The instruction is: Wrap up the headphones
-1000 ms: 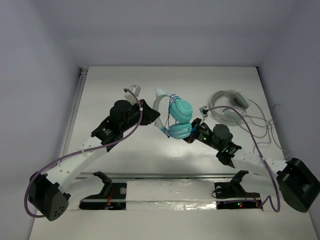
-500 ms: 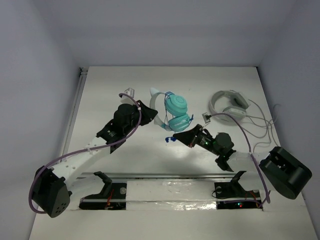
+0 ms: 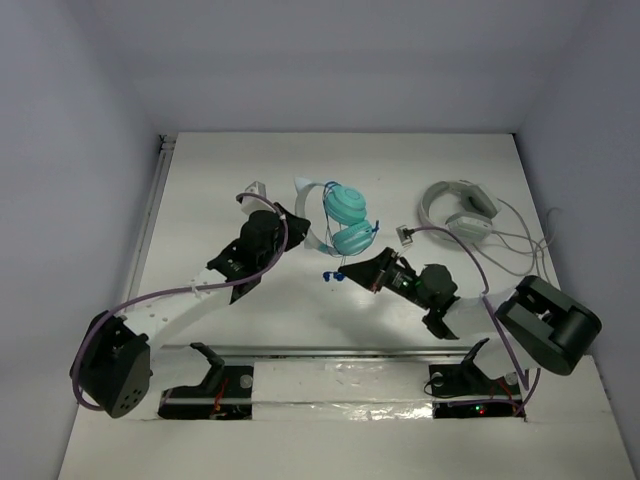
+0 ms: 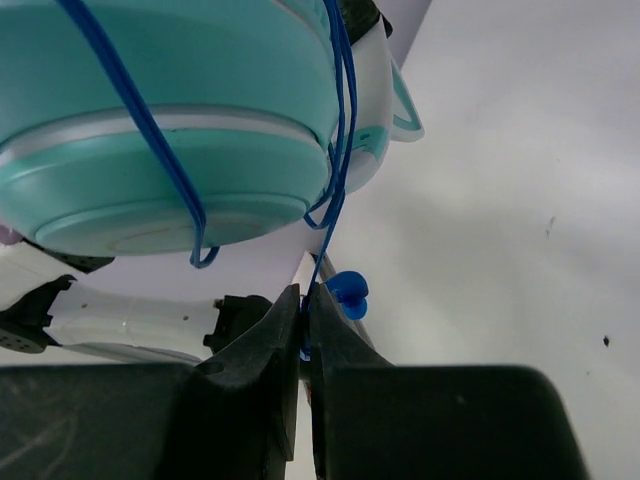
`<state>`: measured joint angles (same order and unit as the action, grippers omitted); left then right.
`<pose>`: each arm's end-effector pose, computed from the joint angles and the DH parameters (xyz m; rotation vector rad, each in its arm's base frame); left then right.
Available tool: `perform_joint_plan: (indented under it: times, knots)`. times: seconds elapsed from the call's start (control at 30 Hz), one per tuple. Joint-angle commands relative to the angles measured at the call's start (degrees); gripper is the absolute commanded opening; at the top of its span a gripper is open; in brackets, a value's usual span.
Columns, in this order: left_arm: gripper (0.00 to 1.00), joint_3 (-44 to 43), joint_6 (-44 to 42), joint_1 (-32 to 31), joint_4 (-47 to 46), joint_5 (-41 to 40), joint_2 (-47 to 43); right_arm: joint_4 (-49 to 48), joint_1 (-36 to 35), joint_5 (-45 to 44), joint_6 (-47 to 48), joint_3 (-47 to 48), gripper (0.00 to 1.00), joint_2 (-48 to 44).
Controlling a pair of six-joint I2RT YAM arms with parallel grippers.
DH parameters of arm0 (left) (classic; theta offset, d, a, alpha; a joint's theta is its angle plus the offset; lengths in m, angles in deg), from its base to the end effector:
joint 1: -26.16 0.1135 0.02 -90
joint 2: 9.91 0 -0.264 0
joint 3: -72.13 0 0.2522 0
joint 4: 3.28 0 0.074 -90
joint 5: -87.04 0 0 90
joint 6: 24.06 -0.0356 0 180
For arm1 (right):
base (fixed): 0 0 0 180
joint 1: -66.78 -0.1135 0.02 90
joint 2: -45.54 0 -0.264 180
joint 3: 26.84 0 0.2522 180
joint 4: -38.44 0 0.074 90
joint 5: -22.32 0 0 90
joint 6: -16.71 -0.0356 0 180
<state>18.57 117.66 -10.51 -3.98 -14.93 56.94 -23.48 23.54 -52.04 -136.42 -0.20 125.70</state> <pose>0.2193 -0.1540 0.2745 -0.4017 1.8381 -0.9063 0.1624 0.1659 0.1866 0.0264 1.6750 1.6706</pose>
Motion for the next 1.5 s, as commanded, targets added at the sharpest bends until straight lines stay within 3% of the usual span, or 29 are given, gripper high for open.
perform_joint_plan:
  times: [0.0,0.13,0.27,0.47,0.77,1.0,1.47]
  knots:
    - [0.00,0.32,5.84,0.02,-14.28,-7.19,0.47,-14.28,-2.20,7.29,-4.80,1.26,0.00,3.50]
    - [0.00,1.82,5.58,-2.26,-15.16,-9.04,1.97,-28.00,-2.20,7.21,-11.98,2.93,0.00,12.88]
    - [0.00,2.96,4.97,-3.68,-14.28,-10.09,3.02,-28.21,-2.20,7.83,-14.47,7.67,0.00,16.34]
    - [0.00,6.22,5.14,-4.20,-12.35,-12.11,2.14,-28.12,-2.20,9.23,-16.75,11.72,0.00,14.41]
    - [0.00,1.91,2.86,-4.20,-11.73,-16.59,3.64,-28.12,-2.72,11.35,-20.97,12.08,0.00,11.08]
    - [0.00,4.72,3.38,-7.01,-14.63,-17.65,3.99,-28.12,-2.72,1.00,-25.90,13.30,0.00,11.68]
    - [0.00,8.41,3.65,-11.31,-9.18,-25.91,0.12,-28.12,-2.72,-18.36,-36.35,12.60,0.00,15.37]
